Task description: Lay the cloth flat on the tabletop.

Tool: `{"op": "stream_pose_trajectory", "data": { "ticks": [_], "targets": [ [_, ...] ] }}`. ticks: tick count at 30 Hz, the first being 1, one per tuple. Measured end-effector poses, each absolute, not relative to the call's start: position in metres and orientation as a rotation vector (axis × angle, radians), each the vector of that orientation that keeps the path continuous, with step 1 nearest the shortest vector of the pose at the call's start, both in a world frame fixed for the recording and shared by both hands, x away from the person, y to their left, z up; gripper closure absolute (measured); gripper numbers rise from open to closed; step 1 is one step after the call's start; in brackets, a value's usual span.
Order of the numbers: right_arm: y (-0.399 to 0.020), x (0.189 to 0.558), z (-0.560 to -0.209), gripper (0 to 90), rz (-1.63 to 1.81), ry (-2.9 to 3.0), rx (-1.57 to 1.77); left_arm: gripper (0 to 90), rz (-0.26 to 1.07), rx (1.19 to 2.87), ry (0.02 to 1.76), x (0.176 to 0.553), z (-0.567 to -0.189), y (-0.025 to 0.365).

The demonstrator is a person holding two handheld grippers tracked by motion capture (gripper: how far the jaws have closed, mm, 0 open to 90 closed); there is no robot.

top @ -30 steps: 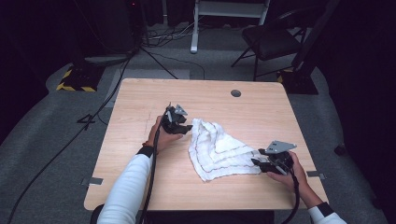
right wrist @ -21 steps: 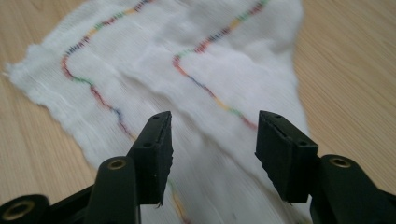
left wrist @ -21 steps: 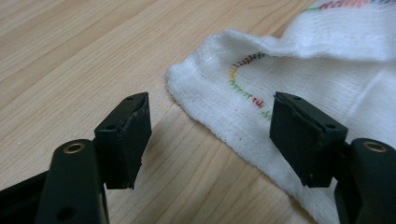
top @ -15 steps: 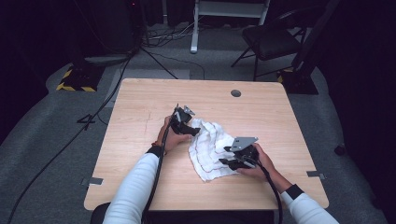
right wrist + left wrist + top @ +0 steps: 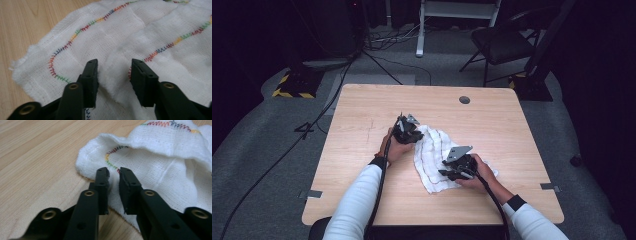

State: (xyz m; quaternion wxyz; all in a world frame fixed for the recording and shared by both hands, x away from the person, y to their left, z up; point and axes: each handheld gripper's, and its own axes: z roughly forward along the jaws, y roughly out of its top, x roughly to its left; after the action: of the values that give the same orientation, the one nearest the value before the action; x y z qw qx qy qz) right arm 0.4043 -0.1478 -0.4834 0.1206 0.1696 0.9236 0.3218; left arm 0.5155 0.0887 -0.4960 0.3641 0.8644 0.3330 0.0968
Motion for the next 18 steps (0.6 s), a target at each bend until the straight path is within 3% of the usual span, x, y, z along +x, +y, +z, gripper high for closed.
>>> {"op": "stream_pose_trajectory", "data": {
  "ticks": [5,18],
  "targets": [
    [-0.159,0.406,-0.476,81.6,0.943,2.638,0.539,84.9,0.291,2.251,0.851,0.514,-0.493,0.092],
    [-0.203,0.415,-0.439,85.6,1.018,2.397,0.684,85.8,0.373,2.209,0.835,0.510,-0.472,0.109]
  ]
}}
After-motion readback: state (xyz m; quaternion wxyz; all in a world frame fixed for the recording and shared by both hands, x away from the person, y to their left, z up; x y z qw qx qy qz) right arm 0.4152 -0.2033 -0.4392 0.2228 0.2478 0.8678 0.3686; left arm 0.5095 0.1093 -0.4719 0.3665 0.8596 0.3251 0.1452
